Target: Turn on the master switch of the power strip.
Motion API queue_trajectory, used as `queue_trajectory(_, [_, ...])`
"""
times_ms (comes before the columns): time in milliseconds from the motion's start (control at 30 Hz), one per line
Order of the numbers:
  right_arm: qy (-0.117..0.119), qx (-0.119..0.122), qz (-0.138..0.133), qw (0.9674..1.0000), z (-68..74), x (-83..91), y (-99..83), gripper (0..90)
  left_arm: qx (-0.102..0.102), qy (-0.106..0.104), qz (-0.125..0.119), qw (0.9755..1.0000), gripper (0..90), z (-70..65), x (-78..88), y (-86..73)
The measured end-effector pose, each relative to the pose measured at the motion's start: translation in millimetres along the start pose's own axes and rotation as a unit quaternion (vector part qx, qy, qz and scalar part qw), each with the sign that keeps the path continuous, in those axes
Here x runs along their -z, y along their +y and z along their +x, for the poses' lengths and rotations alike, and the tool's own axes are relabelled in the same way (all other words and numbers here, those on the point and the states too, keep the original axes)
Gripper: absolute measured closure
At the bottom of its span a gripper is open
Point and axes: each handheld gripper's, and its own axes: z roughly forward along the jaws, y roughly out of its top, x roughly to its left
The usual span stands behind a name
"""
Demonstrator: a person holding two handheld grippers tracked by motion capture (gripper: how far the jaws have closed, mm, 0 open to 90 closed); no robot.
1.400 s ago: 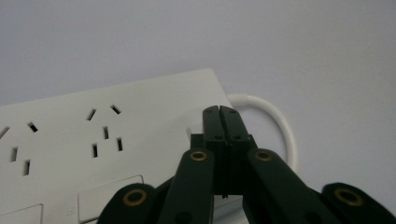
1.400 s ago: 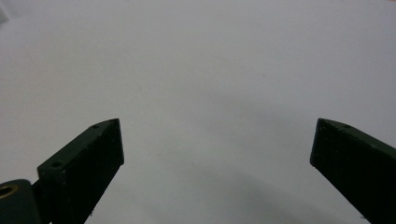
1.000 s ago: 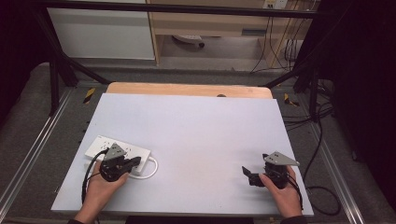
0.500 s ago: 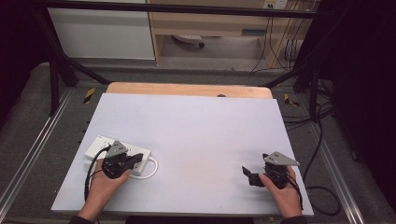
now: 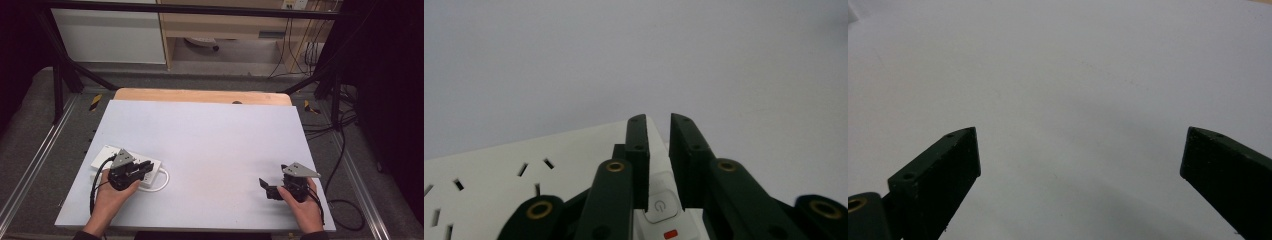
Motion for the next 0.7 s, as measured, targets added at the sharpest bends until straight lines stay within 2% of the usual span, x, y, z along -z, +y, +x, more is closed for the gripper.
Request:
queue_trajectory(500, [0.001, -0.003, -0.002, 1.0000, 0.5, 0.3, 0.2, 3.0, 0.004, 0.001, -0.024, 0.9997, 57.8, 0.2, 1.1, 1.3])
queue_trajectory(700, [0.002, -0.001, -0.001, 1.0000, 0.3, -0.1, 0.2, 3.0, 0.005, 0.003, -0.037, 0.9993, 48.0, -0.4, 2.2, 2.5])
